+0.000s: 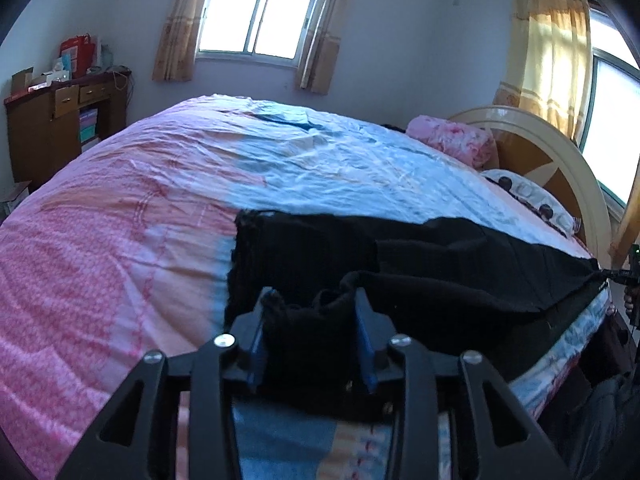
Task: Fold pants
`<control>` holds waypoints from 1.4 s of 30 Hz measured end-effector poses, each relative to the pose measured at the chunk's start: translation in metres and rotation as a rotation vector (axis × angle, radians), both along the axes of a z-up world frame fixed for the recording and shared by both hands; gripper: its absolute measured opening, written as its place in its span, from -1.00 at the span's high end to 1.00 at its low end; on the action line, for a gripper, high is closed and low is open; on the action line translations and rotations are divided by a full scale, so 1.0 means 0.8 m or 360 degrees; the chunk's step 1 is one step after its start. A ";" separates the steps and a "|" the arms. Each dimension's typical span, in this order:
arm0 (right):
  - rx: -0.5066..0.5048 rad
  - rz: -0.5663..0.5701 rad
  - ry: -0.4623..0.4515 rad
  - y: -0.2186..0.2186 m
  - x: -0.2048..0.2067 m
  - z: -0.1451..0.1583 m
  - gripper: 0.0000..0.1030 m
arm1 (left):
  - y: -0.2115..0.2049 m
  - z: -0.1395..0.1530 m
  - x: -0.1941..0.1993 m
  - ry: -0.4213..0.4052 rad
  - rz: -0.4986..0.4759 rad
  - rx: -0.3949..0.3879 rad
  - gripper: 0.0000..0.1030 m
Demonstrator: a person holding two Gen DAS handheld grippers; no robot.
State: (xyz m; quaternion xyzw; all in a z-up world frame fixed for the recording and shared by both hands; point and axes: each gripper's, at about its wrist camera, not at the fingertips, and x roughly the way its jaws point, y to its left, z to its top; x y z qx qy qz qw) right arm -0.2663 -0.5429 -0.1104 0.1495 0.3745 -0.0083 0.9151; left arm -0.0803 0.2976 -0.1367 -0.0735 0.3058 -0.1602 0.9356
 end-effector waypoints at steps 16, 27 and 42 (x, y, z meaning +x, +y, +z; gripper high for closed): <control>-0.0346 -0.0071 -0.0140 0.067 -0.010 0.063 0.34 | 0.025 -0.003 -0.040 0.0040 0.0154 0.0116 -0.54; -0.0318 0.0266 -0.0258 0.202 0.028 0.103 0.04 | 0.040 -0.005 -0.058 0.0090 0.0159 0.0222 -0.65; -0.0581 0.1250 -0.0106 0.556 0.142 -0.031 0.04 | 0.027 -0.006 -0.015 0.0308 0.0155 -0.0288 -0.41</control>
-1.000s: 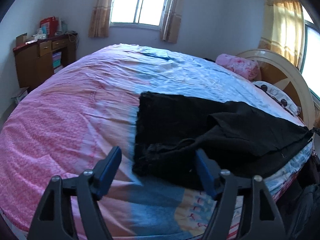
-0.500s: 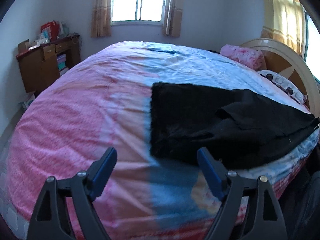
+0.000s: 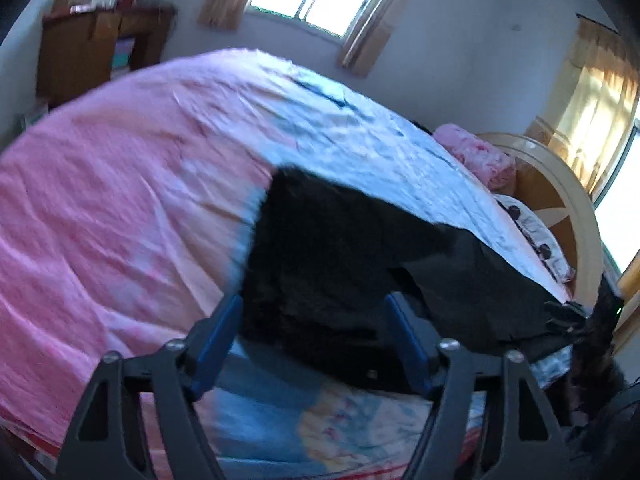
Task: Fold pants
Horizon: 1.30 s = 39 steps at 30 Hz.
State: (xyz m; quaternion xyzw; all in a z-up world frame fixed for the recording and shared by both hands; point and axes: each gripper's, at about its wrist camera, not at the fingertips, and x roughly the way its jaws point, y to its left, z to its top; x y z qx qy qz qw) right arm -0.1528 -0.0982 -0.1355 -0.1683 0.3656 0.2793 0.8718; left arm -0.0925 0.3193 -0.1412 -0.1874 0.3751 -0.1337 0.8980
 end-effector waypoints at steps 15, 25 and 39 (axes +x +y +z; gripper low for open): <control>-0.0505 0.0190 -0.0070 0.069 0.006 -0.075 0.43 | -0.017 -0.012 0.018 0.0009 0.0035 -0.0220 -0.06; -0.0435 0.0199 -0.0003 0.073 0.000 -0.060 0.97 | -0.004 -0.018 0.026 0.0028 0.0043 -0.0191 0.71; -0.0388 0.0201 0.0080 0.069 -0.022 -0.050 0.97 | 0.025 -0.010 0.049 0.0002 0.0087 -0.0192 0.74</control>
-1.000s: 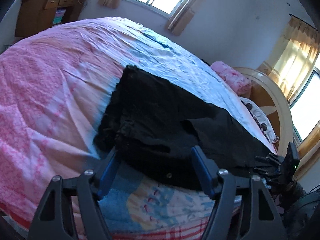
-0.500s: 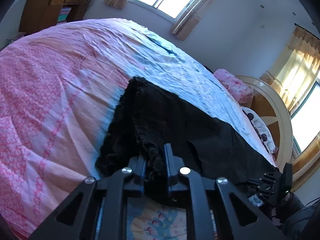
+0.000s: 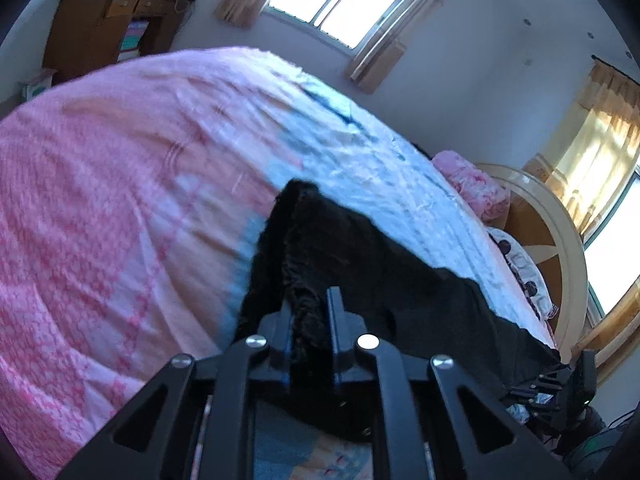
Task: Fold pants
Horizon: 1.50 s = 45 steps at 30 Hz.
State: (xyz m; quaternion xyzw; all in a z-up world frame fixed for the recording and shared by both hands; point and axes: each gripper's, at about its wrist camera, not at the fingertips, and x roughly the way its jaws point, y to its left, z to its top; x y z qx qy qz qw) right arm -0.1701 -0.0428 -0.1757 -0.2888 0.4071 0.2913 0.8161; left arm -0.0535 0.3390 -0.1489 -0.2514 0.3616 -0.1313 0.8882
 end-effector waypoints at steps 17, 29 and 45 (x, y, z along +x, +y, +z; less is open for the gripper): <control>0.0059 0.0010 0.0159 -0.007 -0.005 -0.020 0.90 | 0.006 0.004 -0.046 0.0016 -0.0001 0.0154 0.61; 0.0367 -0.0253 0.0257 -0.111 -0.026 0.020 0.86 | -0.054 0.066 -0.080 -0.0116 -0.0048 0.0498 0.16; 0.0500 -0.1708 -0.0204 -0.575 -0.069 0.160 0.84 | -0.469 0.063 -0.004 -0.0236 -0.1196 0.0332 -0.19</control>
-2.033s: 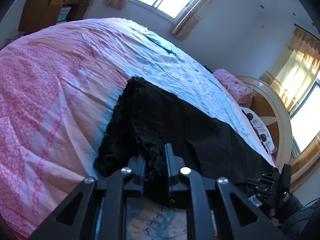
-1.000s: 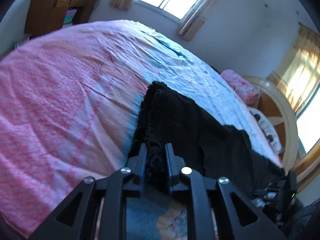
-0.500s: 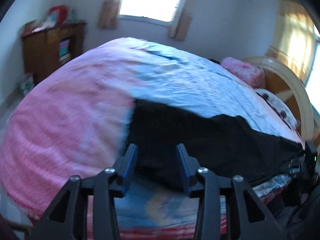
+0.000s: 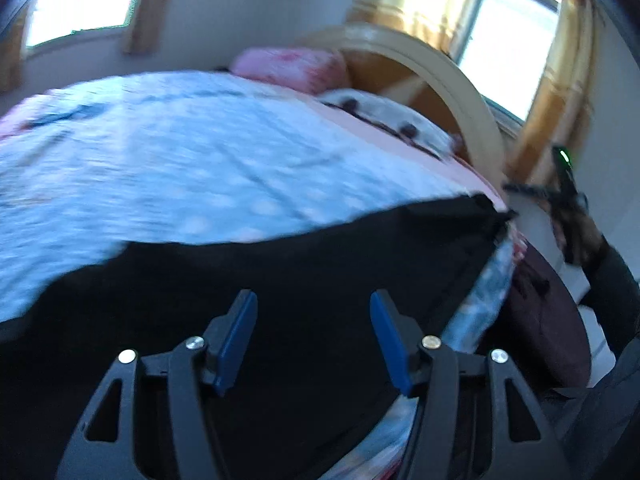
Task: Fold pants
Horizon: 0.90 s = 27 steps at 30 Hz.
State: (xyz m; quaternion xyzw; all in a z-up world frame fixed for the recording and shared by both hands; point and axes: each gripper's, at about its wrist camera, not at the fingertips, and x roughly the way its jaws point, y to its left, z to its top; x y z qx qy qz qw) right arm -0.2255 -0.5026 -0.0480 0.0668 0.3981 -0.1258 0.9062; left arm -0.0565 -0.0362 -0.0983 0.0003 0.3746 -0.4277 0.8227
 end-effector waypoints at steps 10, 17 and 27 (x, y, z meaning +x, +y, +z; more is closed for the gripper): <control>0.0317 -0.0046 0.0144 -0.068 0.045 -0.060 0.83 | -0.051 -0.049 -0.015 0.0084 -0.0101 0.0163 -0.19; 0.0323 0.0011 0.0215 -0.050 0.061 -0.074 0.82 | -0.046 -0.067 -0.007 0.0135 -0.0089 0.0156 -0.19; 0.0208 -0.0107 0.0025 -0.059 0.073 -0.040 0.98 | -0.043 -0.070 -0.008 0.0114 -0.0104 0.0151 -0.19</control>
